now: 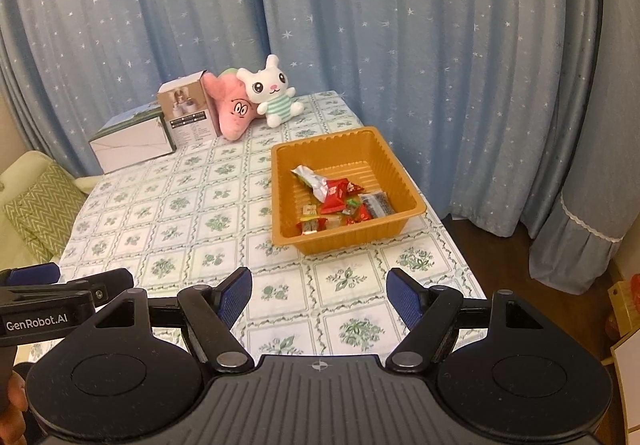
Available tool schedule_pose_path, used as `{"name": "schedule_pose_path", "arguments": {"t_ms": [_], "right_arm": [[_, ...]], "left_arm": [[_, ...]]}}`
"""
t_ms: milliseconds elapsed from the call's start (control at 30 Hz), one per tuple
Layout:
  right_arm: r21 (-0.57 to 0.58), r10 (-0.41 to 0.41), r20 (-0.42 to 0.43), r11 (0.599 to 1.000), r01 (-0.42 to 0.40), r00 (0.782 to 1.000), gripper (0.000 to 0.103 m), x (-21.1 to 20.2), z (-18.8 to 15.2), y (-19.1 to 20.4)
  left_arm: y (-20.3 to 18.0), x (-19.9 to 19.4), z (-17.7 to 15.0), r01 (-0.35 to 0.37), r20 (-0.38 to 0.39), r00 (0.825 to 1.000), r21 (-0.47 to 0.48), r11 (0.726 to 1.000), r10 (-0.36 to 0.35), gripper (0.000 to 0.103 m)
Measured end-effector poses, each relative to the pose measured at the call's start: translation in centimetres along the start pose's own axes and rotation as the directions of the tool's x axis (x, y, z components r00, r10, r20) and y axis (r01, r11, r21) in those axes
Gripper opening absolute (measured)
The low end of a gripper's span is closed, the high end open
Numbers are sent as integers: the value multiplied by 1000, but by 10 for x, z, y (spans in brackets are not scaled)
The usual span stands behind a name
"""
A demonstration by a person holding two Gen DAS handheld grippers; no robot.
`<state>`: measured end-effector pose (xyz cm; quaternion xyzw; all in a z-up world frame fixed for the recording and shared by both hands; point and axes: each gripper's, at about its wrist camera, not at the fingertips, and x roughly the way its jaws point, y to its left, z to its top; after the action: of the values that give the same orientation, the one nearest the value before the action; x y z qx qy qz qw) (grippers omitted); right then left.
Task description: Organize snacks
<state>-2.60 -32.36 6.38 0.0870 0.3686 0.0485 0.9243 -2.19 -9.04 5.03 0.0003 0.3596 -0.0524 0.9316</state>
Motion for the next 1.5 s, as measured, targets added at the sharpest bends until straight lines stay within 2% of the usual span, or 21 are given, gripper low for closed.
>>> {"name": "schedule_pose_path", "arguments": {"t_ms": [533,1500], "right_arm": [[-25,4,23,1000,-3,1000,74,-24,-12,10],[-39,9,19,999,-8,1000,74,-24,-14,15]], "left_arm": [[-2,-23,-10,-18,28,999,9,1000,18,103],[0,-25,-10,-20,31,999,-11,1000,20,103]]}}
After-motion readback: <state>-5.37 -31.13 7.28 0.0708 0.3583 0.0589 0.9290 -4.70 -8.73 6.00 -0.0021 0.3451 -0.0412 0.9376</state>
